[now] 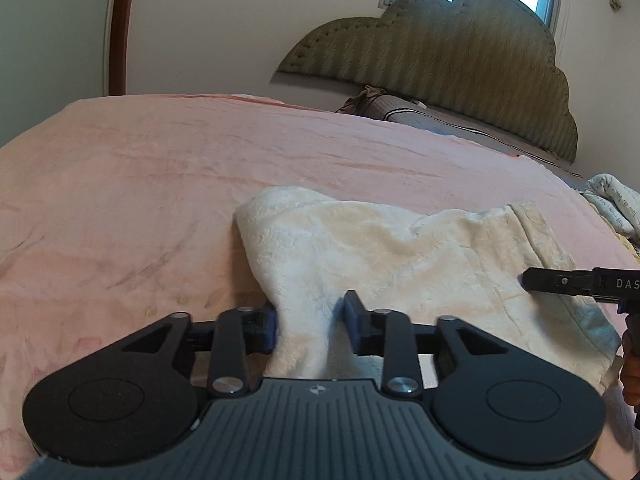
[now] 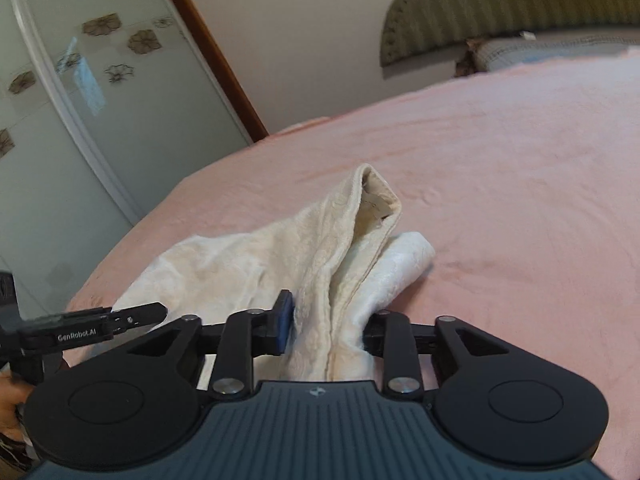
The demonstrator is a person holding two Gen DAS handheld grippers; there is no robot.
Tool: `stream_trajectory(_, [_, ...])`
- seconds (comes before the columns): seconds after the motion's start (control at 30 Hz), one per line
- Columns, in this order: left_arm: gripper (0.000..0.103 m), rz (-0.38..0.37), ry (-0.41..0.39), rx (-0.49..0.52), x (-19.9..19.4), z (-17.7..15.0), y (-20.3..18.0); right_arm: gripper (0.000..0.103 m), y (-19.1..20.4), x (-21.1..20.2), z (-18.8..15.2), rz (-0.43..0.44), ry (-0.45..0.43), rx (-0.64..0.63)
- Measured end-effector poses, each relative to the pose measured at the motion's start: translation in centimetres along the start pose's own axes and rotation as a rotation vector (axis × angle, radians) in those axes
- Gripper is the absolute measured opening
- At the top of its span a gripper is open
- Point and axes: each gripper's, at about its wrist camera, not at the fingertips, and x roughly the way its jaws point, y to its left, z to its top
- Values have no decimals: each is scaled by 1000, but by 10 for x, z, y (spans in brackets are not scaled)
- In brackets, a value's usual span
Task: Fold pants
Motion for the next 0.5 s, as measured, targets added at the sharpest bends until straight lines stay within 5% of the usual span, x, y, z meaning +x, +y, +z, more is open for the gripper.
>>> stream_trajectory(0.07, [64, 46, 5, 7, -5, 1, 0, 38, -7, -5, -4, 6, 6, 35])
stream_trajectory(0.2, [67, 158, -68, 49, -35, -2, -7, 43, 14, -26, -10, -133, -60, -55])
stream_trajectory(0.4, [73, 18, -51, 173, -56, -17, -55, 45, 76, -58, -30, -309, -242, -360])
stream_trajectory(0.5, [74, 12, 32, 195, -30, -31, -65, 45, 94, -54, -35, -212, -165, -430])
